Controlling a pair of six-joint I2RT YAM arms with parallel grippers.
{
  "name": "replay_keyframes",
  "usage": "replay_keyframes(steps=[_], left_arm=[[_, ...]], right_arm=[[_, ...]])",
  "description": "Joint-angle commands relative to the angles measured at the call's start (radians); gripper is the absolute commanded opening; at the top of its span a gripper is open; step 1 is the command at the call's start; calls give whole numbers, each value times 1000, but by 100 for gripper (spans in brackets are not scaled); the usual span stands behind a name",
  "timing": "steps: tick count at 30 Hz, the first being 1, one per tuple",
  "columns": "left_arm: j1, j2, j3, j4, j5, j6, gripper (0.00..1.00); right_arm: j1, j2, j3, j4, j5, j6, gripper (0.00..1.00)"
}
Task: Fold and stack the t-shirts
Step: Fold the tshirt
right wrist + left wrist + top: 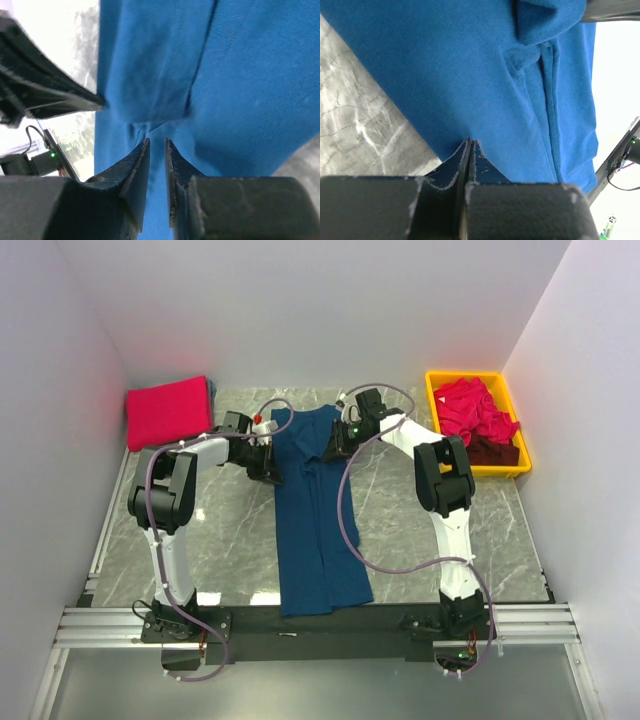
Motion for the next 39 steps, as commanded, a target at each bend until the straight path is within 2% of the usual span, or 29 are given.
replay_keyframes(steps=[1,7,17,23,26,28,29,30,32,33,38,39], left_arm=[[4,13,52,32,33,-11,3],[46,136,169,-52,-35,8,1],[96,268,331,-66,-45,0,1],[125,363,477,-92,-47,-20,1],[129,378,509,-97,-47,-23,1],[132,366,506,-83,-23,-23,9],[132,333,487,-71,-7,-23,13],[132,308,470,-59,5,-25,20],[134,213,412,-8,37,-25,27],[137,176,390,4,53,-20,36],[169,-166,179,111,114,35,56],[188,-225,134,127,125,76,63]], right_arm=[[5,48,7,70,-18,52,24],[-18,140,84,87,23,124,24],[-44,318,414,48,103,200,24],[-58,349,472,120,150,235,27],[-55,361,487,122,111,233,30],[-58,343,497,119,81,218,36],[-57,328,512,107,81,204,46],[-57,285,517,105,81,183,50],[-57,222,512,102,89,157,60],[-57,150,511,98,94,119,62],[-54,-105,387,9,111,-29,67],[-48,-187,360,-22,104,-114,67]])
